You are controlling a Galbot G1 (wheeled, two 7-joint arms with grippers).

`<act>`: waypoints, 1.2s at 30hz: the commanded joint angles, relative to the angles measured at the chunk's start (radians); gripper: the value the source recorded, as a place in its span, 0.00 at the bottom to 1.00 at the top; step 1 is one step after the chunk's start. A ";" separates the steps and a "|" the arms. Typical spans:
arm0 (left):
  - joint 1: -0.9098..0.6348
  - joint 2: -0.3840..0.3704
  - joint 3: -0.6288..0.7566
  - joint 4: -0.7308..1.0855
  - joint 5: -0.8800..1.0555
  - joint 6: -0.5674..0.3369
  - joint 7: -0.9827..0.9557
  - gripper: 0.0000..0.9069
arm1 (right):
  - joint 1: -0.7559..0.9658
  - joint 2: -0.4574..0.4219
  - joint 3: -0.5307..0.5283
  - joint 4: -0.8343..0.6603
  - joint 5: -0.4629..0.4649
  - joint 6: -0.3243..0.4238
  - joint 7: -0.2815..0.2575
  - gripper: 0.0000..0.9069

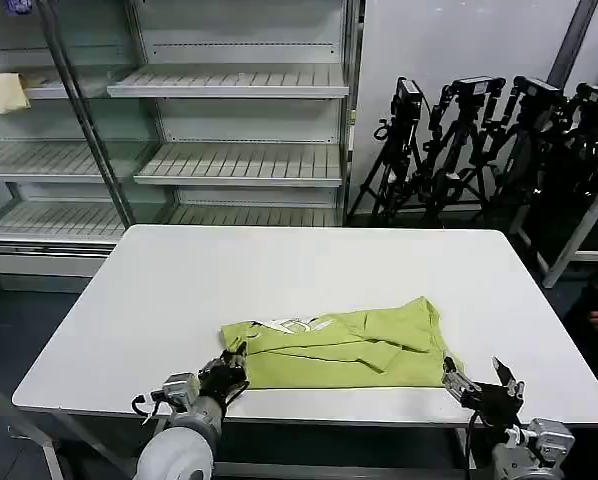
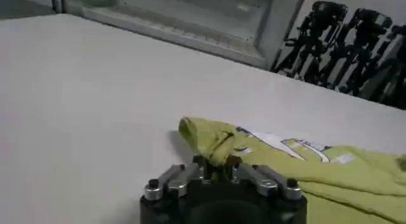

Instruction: Fold and organize the clothes.

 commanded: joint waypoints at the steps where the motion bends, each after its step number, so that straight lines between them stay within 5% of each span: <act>1: 0.006 0.004 -0.077 -0.044 -0.160 -0.047 0.016 0.02 | -0.004 0.005 0.006 0.011 0.001 0.001 0.004 1.00; 13: 0.012 0.086 -0.260 -0.062 -0.400 -0.041 0.020 0.02 | 0.000 0.014 0.003 0.011 0.000 0.001 0.012 1.00; 26: 0.001 0.270 -0.519 -0.014 -0.516 -0.032 0.073 0.02 | -0.008 0.015 0.021 0.019 0.002 0.005 0.012 1.00; 31: -0.009 0.265 -0.512 -0.095 -0.688 -0.034 0.077 0.02 | -0.025 0.015 0.032 0.039 0.001 0.006 0.012 1.00; 36: -0.060 0.141 -0.379 -0.149 -0.829 -0.064 0.082 0.02 | -0.048 0.022 0.041 0.052 -0.006 0.007 0.013 1.00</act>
